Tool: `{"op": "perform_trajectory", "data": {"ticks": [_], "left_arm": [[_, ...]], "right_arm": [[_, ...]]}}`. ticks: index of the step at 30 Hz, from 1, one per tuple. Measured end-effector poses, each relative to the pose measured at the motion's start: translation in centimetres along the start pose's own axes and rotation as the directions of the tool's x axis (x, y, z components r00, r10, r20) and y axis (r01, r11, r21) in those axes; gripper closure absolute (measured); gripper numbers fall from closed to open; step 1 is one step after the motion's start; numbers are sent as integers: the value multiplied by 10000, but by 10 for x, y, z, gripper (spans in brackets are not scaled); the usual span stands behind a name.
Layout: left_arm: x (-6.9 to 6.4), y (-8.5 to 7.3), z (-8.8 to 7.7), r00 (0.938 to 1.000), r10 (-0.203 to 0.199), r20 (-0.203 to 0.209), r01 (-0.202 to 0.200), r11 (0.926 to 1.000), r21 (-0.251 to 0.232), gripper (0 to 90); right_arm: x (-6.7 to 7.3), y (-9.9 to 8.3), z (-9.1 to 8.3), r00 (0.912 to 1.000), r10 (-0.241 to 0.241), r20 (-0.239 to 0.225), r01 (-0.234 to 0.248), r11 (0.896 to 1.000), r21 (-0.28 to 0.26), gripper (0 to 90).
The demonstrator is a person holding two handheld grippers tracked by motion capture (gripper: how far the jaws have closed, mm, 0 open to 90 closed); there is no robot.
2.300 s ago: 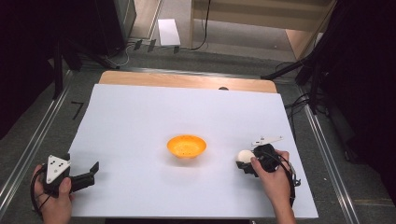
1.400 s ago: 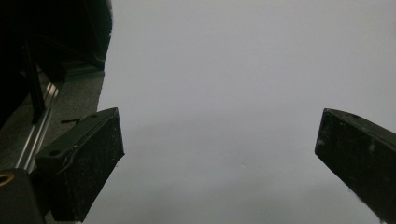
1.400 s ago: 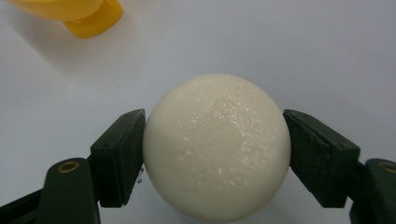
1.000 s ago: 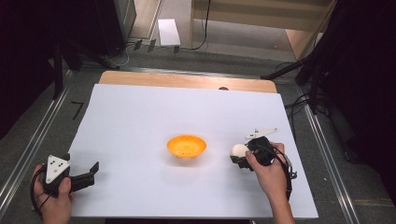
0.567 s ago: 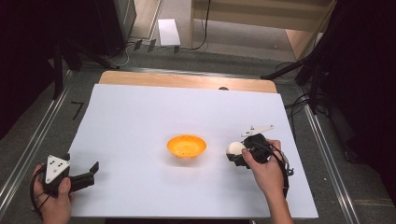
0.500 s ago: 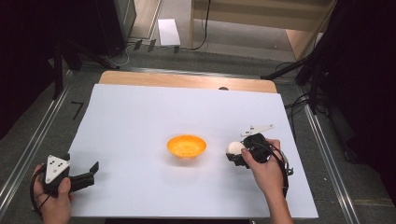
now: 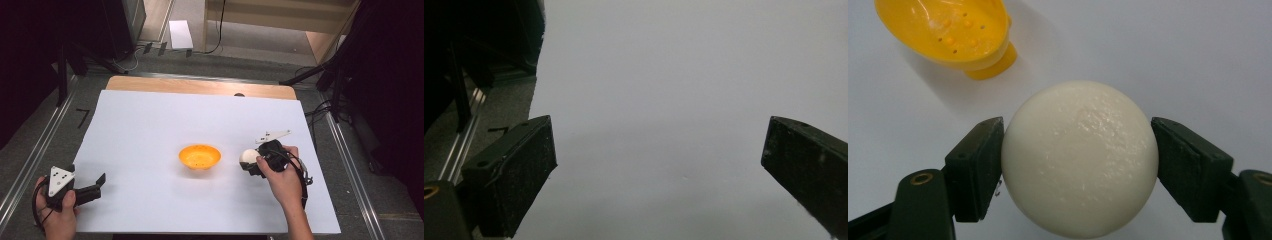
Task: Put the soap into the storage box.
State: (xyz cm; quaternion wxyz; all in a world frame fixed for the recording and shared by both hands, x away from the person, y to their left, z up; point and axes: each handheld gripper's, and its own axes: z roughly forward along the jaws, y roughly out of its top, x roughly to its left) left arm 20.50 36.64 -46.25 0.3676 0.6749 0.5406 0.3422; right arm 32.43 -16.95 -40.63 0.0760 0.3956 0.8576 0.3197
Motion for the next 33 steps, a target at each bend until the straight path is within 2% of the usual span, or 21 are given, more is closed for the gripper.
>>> {"op": "perform_trajectory", "data": {"ticks": [14, 24, 28, 33], "left_arm": [[0, 0, 0, 10000, -29, 7, 29, 10000, -1, 13], [0, 0, 0, 10000, 6, 6, -6, 10000, 7, 13], [0, 0, 0, 10000, -10, 14, 10, 10000, 4, 13], [0, 0, 0, 10000, 38, 9, -38, 10000, 17, 13]], "right_arm": [[6, 12, 0, 9996, -264, -101, 263, 9996, -39, 251], [11, 19, 3, 9995, -215, -236, 213, 9998, -58, 251], [13, 21, 5, 9990, -381, -242, 378, 9992, -103, 251], [16, 24, 5, 9989, -368, -273, 366, 9993, -91, 251]]}}
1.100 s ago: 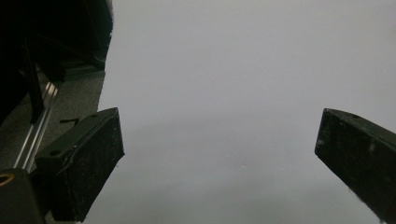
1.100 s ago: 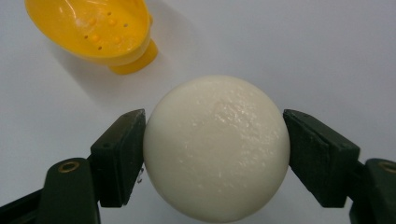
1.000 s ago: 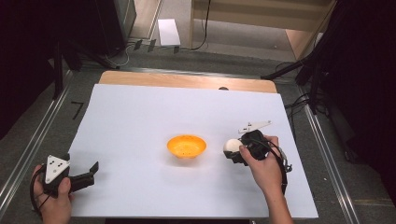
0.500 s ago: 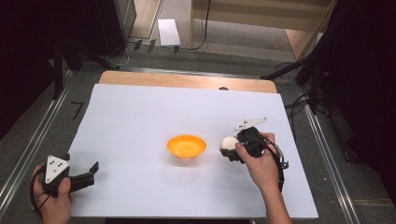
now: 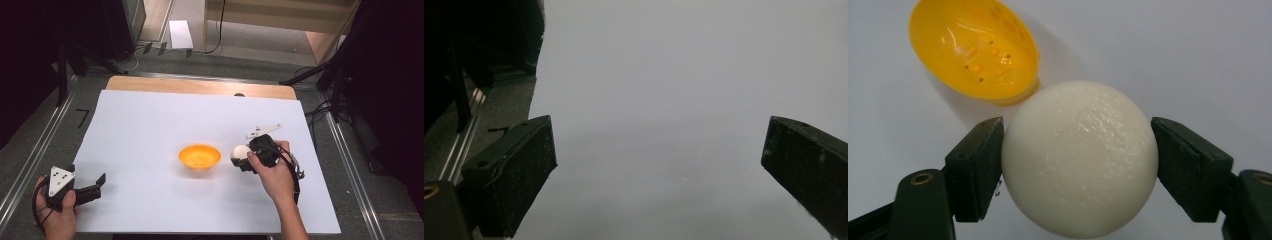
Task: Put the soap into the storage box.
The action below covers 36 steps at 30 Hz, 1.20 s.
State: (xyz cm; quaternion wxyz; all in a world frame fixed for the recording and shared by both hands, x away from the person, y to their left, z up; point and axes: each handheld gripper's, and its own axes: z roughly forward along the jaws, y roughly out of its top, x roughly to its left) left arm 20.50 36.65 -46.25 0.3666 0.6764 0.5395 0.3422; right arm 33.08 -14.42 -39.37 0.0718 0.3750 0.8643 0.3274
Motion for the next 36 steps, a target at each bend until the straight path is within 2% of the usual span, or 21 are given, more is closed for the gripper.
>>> {"op": "perform_trajectory", "data": {"ticks": [7, 8, 9, 21, 36], "left_arm": [[0, 0, 0, 10000, 0, 8, 0, 10000, 12, 13], [0, 0, 0, 10000, -7, 8, 7, 10000, 9, 13], [0, 0, 0, 10000, -7, 8, 7, 10000, 10, 13], [0, 0, 0, 10000, 9, -3, -9, 10000, 13, 13], [0, 0, 0, 10000, 28, -7, -28, 10000, 9, 13]], "right_arm": [[3, 5, 4, 9998, -182, -73, 182, 9998, -57, 251], [5, 5, 4, 9999, -70, -80, 70, 10000, 14, 251], [5, 6, 4, 9998, -183, -68, 183, 9998, -24, 251], [11, 12, 8, 9997, -148, -192, 147, 9999, -19, 251], [23, 24, 16, 9984, -377, -413, 377, 9993, 0, 251]]}}
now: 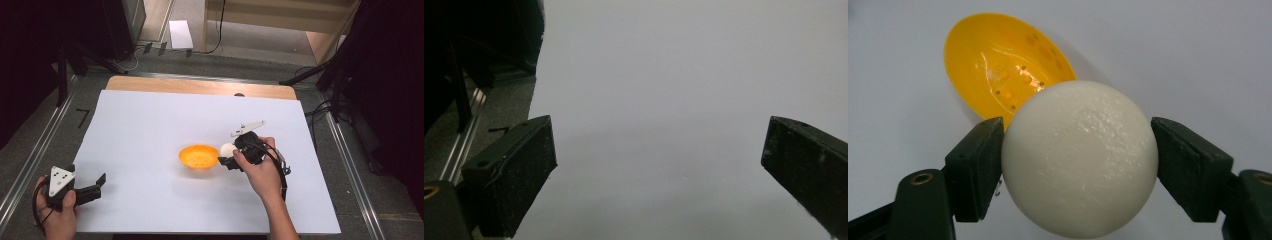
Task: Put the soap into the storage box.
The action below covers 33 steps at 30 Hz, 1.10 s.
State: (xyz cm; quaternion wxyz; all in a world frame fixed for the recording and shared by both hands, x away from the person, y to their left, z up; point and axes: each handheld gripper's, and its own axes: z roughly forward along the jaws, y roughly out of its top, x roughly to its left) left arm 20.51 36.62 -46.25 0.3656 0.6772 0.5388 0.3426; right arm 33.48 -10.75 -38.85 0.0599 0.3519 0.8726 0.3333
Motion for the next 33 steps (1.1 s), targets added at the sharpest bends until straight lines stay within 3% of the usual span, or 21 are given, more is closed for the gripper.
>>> {"op": "perform_trajectory", "data": {"ticks": [13, 33], "left_arm": [[0, 0, 0, 10000, 31, -8, -31, 10000, -14, 13], [-1, 0, 0, 10000, 33, 4, -33, 10000, -11, 13]], "right_arm": [[11, 14, 12, 9994, -322, -136, 322, 9995, 18, 251], [23, 28, 28, 9992, -315, -243, 319, 9994, 141, 251]]}}
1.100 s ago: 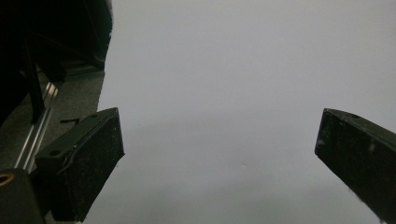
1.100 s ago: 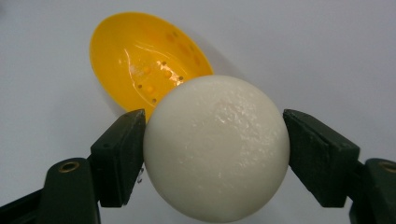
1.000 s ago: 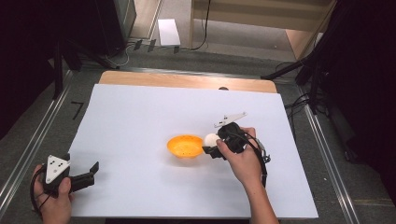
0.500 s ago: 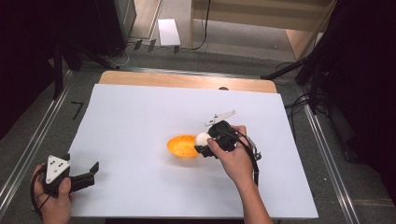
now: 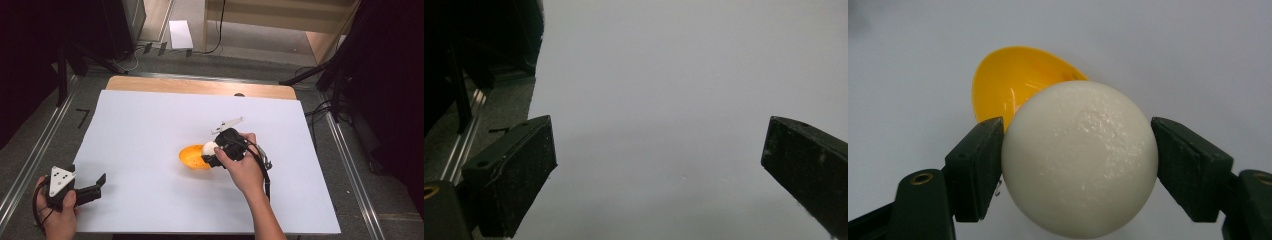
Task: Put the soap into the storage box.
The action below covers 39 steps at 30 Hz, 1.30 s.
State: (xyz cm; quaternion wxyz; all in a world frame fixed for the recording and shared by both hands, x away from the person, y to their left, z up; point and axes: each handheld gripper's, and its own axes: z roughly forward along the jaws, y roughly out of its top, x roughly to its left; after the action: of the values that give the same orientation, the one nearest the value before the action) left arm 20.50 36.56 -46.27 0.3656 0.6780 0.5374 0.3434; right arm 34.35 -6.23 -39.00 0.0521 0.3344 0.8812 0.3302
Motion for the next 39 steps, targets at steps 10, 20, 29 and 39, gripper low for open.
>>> {"op": "perform_trajectory", "data": {"ticks": [10, 20, 29, 39], "left_arm": [[0, 0, 0, 10000, 19, -11, -19, 10000, 11, 13], [0, 0, 0, 10000, -4, 10, 4, 10000, 0, 13], [1, 0, 0, 10000, -18, 31, 18, 10000, 2, 13], [1, 0, 0, 10000, -31, 34, 31, 10000, 0, 13]], "right_arm": [[5, 6, 10, 10000, -38, -33, 38, 10000, 65, 251], [9, 10, 18, 9997, 228, 114, -230, 9996, 184, 251], [14, 12, 27, 9993, 177, 338, -190, 9990, 405, 251], [13, 8, 34, 9982, 478, 353, -501, 9964, 684, 251]]}}
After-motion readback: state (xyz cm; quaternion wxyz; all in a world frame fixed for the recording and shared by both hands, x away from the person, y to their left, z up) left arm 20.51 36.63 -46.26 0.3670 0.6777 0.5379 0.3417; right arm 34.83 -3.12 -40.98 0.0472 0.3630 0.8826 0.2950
